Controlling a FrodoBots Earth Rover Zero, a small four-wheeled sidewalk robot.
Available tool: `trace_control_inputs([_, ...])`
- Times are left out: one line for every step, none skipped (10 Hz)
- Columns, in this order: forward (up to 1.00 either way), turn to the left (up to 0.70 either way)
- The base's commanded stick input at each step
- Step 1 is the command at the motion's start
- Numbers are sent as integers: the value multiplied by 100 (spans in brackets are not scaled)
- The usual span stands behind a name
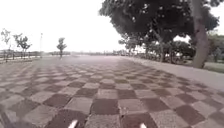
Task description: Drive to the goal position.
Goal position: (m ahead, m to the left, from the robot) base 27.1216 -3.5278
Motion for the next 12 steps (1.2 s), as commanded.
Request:
trace_control_inputs([70,0])
trace_control_inputs([70,0])
trace_control_inputs([70,0])
trace_control_inputs([70,0])
trace_control_inputs([70,0])
trace_control_inputs([70,0])
trace_control_inputs([70,0])
trace_control_inputs([70,0])
trace_control_inputs([70,0])
trace_control_inputs([70,0])
trace_control_inputs([70,0])
trace_control_inputs([70,0])
